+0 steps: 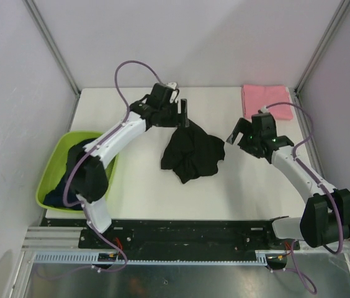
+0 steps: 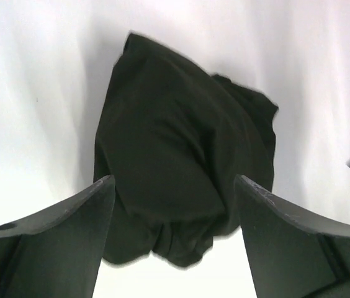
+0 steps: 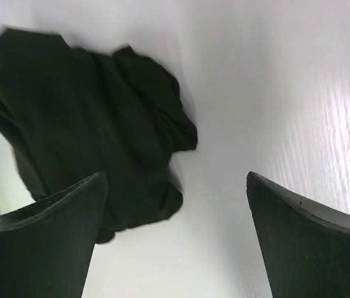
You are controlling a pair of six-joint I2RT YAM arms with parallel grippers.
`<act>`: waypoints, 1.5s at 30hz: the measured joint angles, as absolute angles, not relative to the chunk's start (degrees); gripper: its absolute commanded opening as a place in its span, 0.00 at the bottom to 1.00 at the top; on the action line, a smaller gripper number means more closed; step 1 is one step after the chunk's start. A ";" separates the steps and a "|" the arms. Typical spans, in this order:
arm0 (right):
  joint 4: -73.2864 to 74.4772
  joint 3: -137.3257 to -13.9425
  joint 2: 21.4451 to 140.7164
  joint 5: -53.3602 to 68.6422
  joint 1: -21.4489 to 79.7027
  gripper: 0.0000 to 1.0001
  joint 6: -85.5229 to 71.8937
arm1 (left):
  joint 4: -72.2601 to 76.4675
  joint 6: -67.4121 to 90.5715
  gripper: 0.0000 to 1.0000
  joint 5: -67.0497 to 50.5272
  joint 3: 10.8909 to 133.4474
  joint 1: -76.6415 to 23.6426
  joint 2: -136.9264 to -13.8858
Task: Fold and stack the t-shirts
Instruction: Move the tshirt to the center of the board
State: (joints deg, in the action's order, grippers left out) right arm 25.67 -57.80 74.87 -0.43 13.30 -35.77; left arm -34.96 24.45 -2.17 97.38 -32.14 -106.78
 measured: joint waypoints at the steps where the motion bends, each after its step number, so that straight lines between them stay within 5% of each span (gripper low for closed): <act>1: 25.36 -56.12 75.00 -0.43 13.74 0.97 -35.79 | -34.50 24.18 0.74 -2.44 94.41 -32.27 -103.57; 8: 23.51 -49.41 74.76 -0.80 13.50 0.96 -36.07 | -33.63 22.76 0.58 -2.68 81.23 -40.45 -90.54; 16: 23.22 -45.82 68.77 -1.93 6.22 0.96 -37.08 | -32.53 22.61 0.69 -2.52 80.73 -52.10 -100.99; 27: 23.20 -42.26 65.98 -1.15 3.51 0.96 -37.56 | -32.05 22.55 0.70 4.14 89.93 -56.14 -117.47; 30: 22.81 -41.36 66.00 -0.05 3.51 0.96 -37.71 | -31.92 22.83 0.54 7.94 90.26 -56.58 -119.07; 33: 21.52 -41.08 66.54 1.13 3.53 0.95 -37.95 | -31.92 23.51 0.19 11.55 90.24 -56.82 -120.07; 35: 20.25 -41.08 67.37 1.65 3.73 0.95 -37.98 | -32.03 23.92 0.05 14.13 90.24 -56.88 -120.22; 45: 11.11 -41.08 76.07 2.87 8.67 0.89 -39.20 | -32.58 24.60 0.00 26.44 82.26 -56.88 -102.59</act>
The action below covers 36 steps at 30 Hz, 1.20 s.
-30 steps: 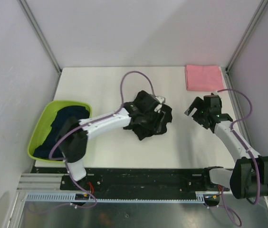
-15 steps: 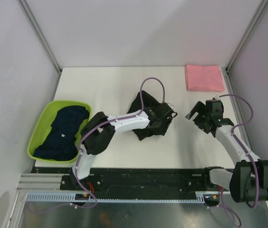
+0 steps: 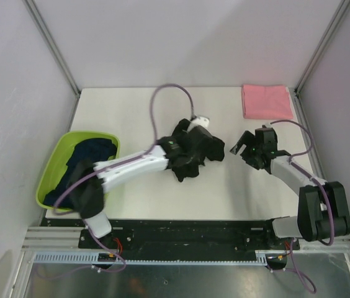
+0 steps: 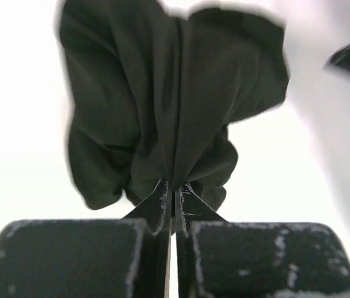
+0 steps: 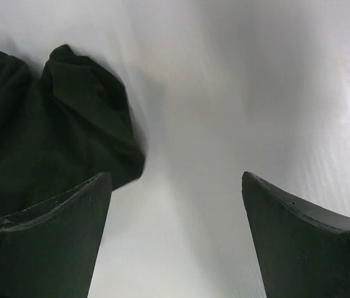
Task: Fold and stack the t-shirts
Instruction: Move the tshirt to the center of the board, then flatten out the tshirt
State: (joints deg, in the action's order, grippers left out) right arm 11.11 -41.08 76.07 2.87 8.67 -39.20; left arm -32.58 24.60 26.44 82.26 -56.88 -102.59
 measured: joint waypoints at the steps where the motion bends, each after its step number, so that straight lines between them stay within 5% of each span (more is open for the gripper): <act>1: 10.17 -41.08 77.23 2.87 9.39 0.88 -39.29 | -32.58 24.60 0.00 27.83 81.54 -56.88 -98.06; 8: 4.27 -41.65 85.45 2.90 14.90 0.87 -40.27 | -31.38 25.06 0.00 32.16 80.25 -54.24 -77.67; 19: -4.69 -44.51 92.88 4.86 20.18 0.79 -44.58 | -33.39 26.33 0.00 29.93 77.03 -48.42 -75.59; 23: -6.46 -46.06 95.37 4.99 21.98 0.65 -45.60 | -33.47 26.59 0.00 28.95 77.03 -47.55 -75.57; 28: -6.61 -48.07 97.23 4.10 23.53 0.07 -45.91 | -33.56 26.87 0.00 27.75 77.03 -46.00 -75.40; 36: 3.64 -53.41 92.20 -3.31 23.46 0.00 -44.23 | -33.89 25.71 0.00 26.13 77.03 -44.14 -73.19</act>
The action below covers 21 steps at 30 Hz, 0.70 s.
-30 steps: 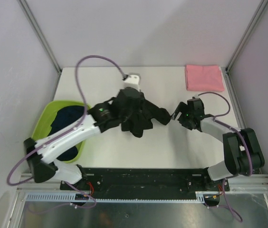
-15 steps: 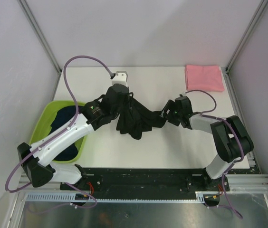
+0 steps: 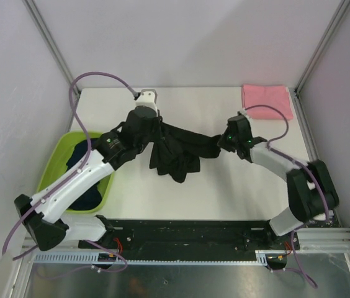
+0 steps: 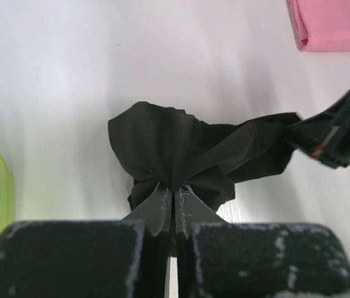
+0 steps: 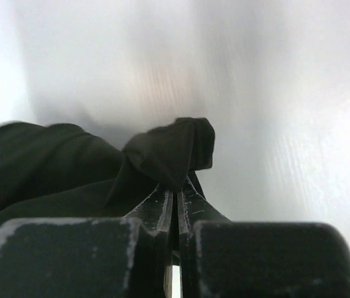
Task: Fold and stack the t-shirts
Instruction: Flatten out the tshirt
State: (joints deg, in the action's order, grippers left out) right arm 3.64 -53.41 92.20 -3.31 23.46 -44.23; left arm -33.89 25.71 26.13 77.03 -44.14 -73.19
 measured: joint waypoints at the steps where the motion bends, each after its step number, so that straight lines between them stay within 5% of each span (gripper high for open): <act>1: 5.72 -53.98 89.52 -4.56 23.16 0.00 -43.70 | -34.04 25.26 0.00 26.04 77.03 -44.03 -72.29; 12: 22.81 -67.92 55.42 -15.38 21.69 0.00 -38.41 | -34.57 20.25 0.00 16.53 76.36 -43.75 -52.97; 21: 38.00 -77.17 42.89 -17.45 24.77 0.00 -37.85 | -35.31 19.53 0.00 5.58 73.32 -43.81 -39.44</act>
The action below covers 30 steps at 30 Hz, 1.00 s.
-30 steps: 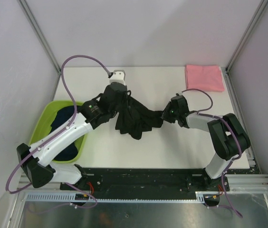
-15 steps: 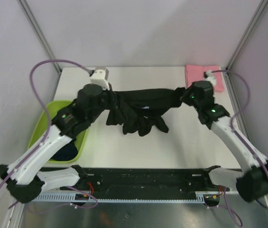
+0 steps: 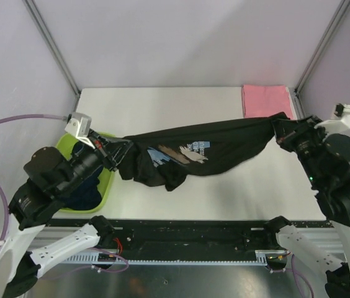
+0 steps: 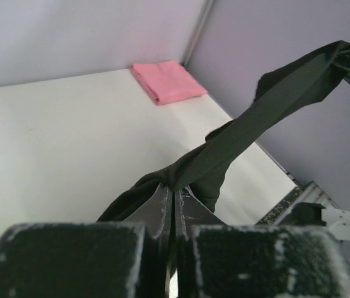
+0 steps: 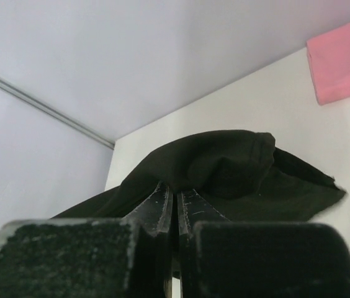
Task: Fold and stack the t-shirts
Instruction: Flatten out the tshirt
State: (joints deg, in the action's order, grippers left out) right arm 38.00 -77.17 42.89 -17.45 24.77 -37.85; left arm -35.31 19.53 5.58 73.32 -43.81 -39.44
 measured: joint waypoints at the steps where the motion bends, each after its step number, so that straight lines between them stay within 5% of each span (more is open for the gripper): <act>1: 39.46 -78.52 42.44 -17.45 24.88 0.00 -37.87 | -35.22 19.55 0.00 4.60 73.34 -43.81 -38.85; 9: 45.58 -86.65 44.14 -18.52 24.95 0.00 -37.69 | -35.29 19.66 0.00 3.55 76.47 -43.70 -44.31; 15: 44.14 -83.18 54.68 -22.79 23.66 0.00 -36.60 | -29.87 20.14 0.00 4.60 79.29 -36.49 -64.45; 24: 30.13 -70.81 85.56 -21.34 10.50 0.00 -33.85 | -23.88 20.16 0.72 -1.41 95.98 -29.12 -112.31; 27: 26.46 -70.72 92.86 -19.33 7.40 0.00 -33.47 | -24.91 20.99 0.77 -2.74 96.92 -27.75 -115.22; 30: 23.83 -70.74 96.60 -17.65 4.54 0.00 -33.26 | -24.99 22.55 0.67 -2.74 95.94 -26.59 -112.36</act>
